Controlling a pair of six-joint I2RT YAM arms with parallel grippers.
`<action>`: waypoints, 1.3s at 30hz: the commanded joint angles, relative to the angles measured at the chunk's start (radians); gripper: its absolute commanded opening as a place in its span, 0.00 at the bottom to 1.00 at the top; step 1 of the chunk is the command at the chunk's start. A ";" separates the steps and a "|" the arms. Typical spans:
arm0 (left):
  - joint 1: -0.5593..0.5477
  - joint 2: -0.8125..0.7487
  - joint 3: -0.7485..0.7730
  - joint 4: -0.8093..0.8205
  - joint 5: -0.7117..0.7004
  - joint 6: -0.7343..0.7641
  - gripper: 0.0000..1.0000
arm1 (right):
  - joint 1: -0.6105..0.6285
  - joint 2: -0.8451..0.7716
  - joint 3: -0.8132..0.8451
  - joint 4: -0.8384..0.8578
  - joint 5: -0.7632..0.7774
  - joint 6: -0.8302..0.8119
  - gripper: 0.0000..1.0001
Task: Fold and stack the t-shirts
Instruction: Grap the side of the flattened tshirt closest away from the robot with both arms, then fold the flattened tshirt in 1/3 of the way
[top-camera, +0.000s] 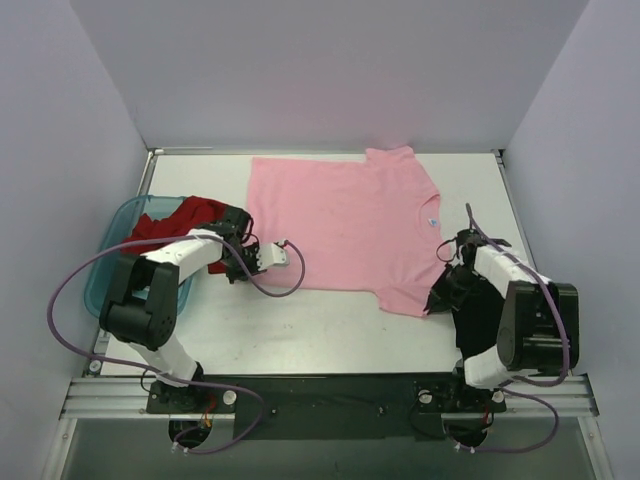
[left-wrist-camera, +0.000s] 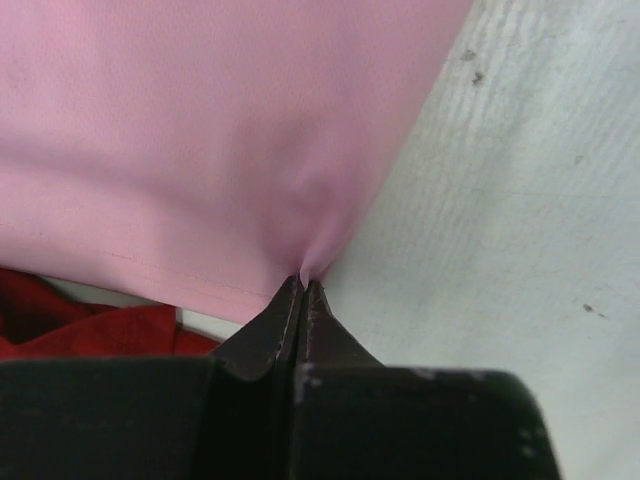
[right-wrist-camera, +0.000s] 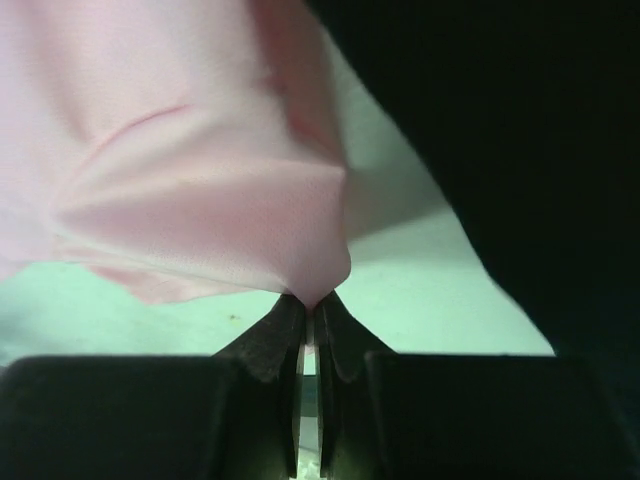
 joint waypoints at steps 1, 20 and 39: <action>-0.007 -0.058 0.082 -0.158 0.030 -0.021 0.00 | -0.032 -0.169 0.112 -0.185 0.023 -0.038 0.00; -0.057 -0.140 0.254 -0.427 -0.099 -0.154 0.00 | -0.029 -0.247 0.298 -0.396 -0.026 -0.228 0.00; -0.013 0.199 0.429 -0.272 -0.170 -0.208 0.00 | 0.016 0.448 0.807 -0.308 0.009 -0.439 0.00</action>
